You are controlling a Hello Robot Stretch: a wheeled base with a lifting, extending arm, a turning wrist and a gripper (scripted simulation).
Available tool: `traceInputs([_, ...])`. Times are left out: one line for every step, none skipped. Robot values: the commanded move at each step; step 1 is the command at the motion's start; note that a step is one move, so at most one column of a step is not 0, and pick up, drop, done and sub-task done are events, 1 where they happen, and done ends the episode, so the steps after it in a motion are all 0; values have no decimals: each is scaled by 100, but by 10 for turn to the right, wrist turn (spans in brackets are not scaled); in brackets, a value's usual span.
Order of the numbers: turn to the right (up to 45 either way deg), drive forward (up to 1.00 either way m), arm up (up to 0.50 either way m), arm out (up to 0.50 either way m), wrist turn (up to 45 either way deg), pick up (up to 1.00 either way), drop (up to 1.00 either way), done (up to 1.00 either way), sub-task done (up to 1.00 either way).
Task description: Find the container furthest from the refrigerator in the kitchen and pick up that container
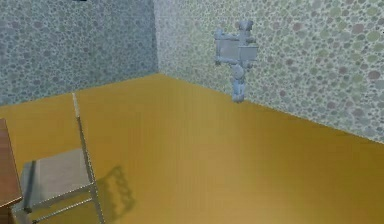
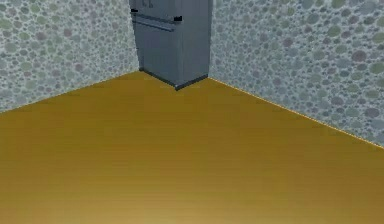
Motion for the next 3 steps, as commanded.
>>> traceInputs([0, 55, 0, 0, 0, 0, 0, 0, 0])
traceInputs([-450, 0, 0, 0, 0, 0, 0, 0, 0])
traceInputs([450, 0, 0, 0, 0, 0, 0, 0, 0])
